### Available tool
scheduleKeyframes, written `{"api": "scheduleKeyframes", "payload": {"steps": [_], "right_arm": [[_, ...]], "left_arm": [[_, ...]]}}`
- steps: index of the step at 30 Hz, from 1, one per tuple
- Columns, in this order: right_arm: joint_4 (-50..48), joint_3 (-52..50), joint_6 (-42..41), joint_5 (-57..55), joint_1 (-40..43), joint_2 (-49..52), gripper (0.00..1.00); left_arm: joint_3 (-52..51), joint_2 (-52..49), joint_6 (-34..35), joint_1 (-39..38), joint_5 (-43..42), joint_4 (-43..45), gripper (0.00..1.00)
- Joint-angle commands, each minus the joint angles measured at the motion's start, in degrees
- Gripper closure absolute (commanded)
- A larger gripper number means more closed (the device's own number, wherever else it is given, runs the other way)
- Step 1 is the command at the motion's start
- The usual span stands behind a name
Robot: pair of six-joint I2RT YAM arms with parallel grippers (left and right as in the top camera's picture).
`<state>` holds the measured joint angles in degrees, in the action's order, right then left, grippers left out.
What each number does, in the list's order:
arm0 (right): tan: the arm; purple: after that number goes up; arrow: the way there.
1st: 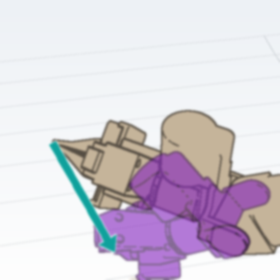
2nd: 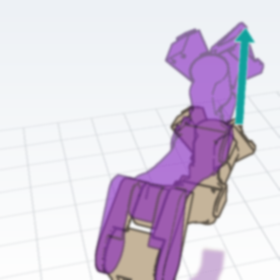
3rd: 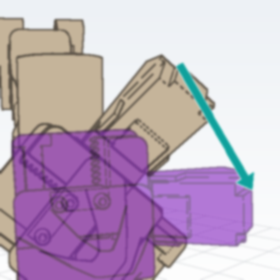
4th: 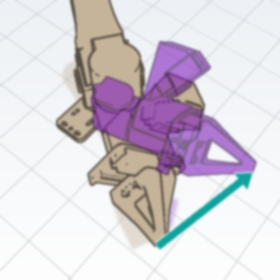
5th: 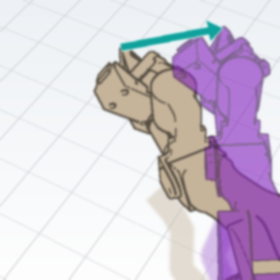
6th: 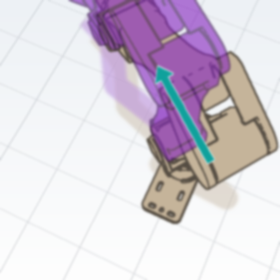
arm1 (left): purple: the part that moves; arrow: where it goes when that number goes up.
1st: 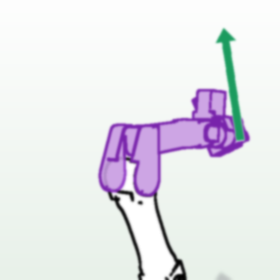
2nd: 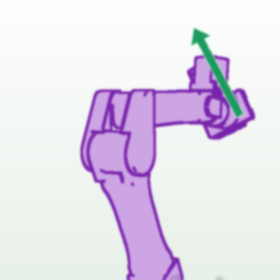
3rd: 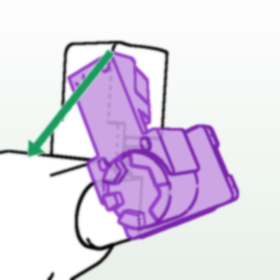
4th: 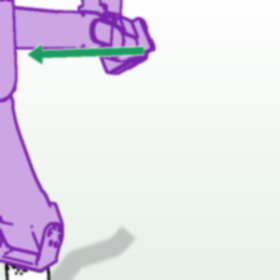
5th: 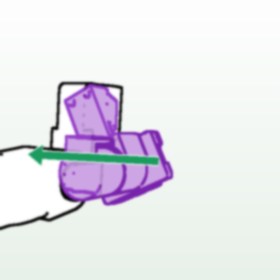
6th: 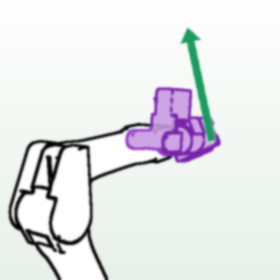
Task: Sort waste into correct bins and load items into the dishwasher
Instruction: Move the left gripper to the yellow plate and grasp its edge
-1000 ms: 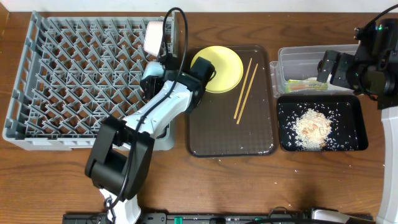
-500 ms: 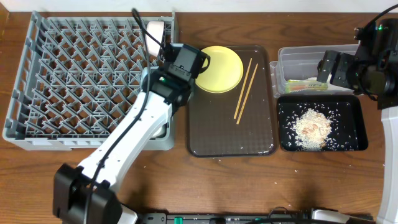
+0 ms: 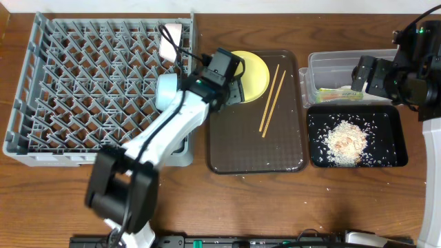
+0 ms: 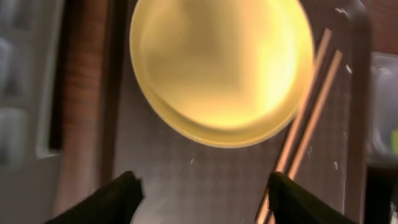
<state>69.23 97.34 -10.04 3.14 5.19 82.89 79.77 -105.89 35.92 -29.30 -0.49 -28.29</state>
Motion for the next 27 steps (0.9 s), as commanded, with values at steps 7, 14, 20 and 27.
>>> {"api": "scheduleKeyframes", "payload": {"steps": [7, 14, 20, 27], "right_arm": [[0.02, -0.02, 0.02, -0.31, 0.04, 0.00, 0.01], [0.02, -0.02, 0.02, -0.31, 0.04, 0.00, 0.01], [0.02, -0.02, 0.02, -0.31, 0.04, 0.00, 0.01], [0.02, -0.02, 0.02, -0.31, 0.04, 0.00, 0.01]], "left_arm": [[0.92, -7.28, 15.21, -0.39, 8.87, 3.04, 0.40], [0.92, -11.45, 16.94, -0.70, 9.62, 5.88, 0.44], [0.92, -13.73, 16.94, -0.70, 9.57, 10.19, 0.47], [0.92, -14.14, 16.90, -0.79, 9.57, 10.43, 0.55]]}}
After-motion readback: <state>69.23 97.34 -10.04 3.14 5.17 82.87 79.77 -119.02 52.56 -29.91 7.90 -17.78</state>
